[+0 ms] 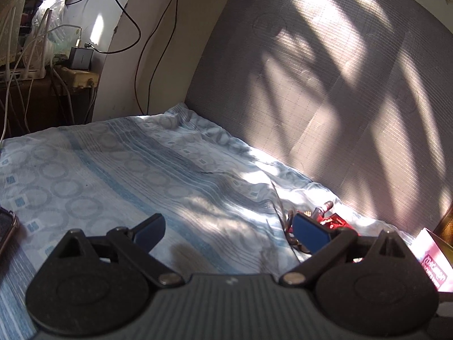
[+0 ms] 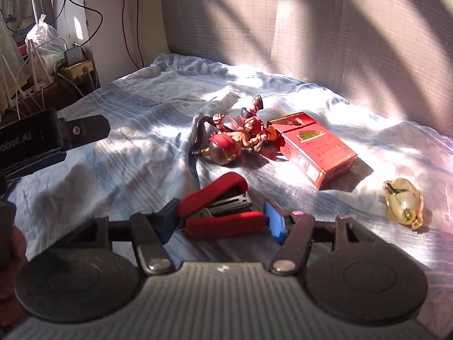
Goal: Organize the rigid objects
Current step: 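Reach the right gripper to the red stapler and grasp it, then carry the red stapler into the pink tin and open the right gripper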
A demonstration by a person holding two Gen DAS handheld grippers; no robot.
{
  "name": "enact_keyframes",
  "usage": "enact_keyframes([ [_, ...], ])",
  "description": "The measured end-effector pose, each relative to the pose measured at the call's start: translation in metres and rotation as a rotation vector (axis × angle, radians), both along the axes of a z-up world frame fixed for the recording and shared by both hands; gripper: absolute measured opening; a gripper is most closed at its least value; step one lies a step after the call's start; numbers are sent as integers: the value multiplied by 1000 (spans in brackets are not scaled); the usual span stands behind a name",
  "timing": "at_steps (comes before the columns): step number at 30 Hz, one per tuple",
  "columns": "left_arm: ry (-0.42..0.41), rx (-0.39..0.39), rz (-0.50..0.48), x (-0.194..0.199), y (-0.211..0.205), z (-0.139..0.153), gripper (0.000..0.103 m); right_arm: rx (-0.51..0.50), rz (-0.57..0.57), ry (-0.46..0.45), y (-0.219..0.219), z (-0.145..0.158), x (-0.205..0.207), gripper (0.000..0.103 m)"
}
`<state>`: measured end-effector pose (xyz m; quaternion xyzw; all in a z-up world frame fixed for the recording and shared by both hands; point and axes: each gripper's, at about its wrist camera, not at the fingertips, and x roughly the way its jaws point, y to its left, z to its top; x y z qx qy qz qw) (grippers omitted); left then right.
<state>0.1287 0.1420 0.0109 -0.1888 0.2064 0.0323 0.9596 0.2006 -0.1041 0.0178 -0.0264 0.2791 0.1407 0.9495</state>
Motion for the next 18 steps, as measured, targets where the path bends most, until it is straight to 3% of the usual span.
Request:
enact_keyframes([
  [4,-9,57,-91,0,-16,1,99,-9,-43,-13,-44,-9,-66,66],
  [7,-8,155,-234,-1,-45,2,100,11,-183,-29,-95,-16,-125,66],
  [9,17,191,-356,-2,-71,1,99,40,-311,-44,-130,-22,-162,66],
  [13,40,134,-661,-19,-145,7,96,115,-609,-82,-188,-35,-232,66],
  [16,8,164,-903,-47,-220,16,93,176,-699,-136,-210,-40,-267,68],
  [18,32,172,-1058,-65,-268,19,85,164,-687,-170,-210,-39,-281,79],
])
